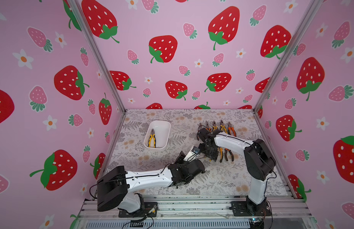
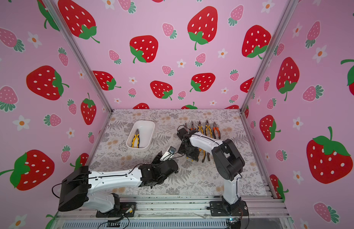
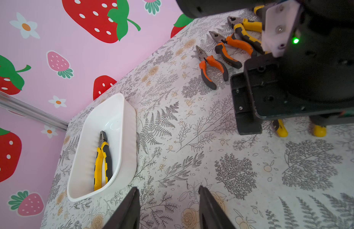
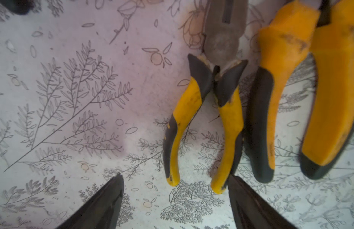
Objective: Take the pliers out of the storage box
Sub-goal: Adjust the pliers at the center of the board.
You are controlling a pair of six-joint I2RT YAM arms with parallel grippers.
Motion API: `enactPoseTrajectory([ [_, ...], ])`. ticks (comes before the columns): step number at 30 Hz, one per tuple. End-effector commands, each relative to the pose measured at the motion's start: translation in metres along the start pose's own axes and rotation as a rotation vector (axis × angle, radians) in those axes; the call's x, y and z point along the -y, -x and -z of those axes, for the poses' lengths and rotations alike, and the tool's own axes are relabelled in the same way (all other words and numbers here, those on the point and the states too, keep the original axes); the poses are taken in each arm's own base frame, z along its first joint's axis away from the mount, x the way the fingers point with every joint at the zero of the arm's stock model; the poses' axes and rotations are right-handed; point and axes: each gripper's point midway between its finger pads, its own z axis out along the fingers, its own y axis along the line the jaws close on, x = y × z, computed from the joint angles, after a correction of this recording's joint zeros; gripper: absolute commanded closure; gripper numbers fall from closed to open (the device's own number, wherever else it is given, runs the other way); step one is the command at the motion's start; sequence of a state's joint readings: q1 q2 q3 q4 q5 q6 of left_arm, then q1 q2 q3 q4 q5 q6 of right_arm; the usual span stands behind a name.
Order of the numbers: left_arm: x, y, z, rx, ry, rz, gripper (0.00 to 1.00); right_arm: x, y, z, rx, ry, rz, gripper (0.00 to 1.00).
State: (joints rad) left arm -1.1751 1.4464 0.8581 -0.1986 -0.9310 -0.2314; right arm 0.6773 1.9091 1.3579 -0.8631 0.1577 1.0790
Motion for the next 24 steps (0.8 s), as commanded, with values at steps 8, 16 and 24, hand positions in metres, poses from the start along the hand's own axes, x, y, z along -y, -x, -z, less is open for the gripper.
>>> enactPoseTrajectory([
  [8,-0.005,0.002,0.002,0.013,0.0,0.017,0.5,0.016,-0.003,-0.009,-0.015,-0.047,-0.034,0.12],
  [16,-0.004,0.001,0.002,0.011,0.0,0.013,0.5,0.026,-0.003,-0.007,0.004,-0.057,-0.026,0.13],
  [24,-0.004,0.001,0.002,0.01,0.0,0.014,0.5,0.023,-0.009,-0.023,-0.022,-0.06,0.005,0.22],
])
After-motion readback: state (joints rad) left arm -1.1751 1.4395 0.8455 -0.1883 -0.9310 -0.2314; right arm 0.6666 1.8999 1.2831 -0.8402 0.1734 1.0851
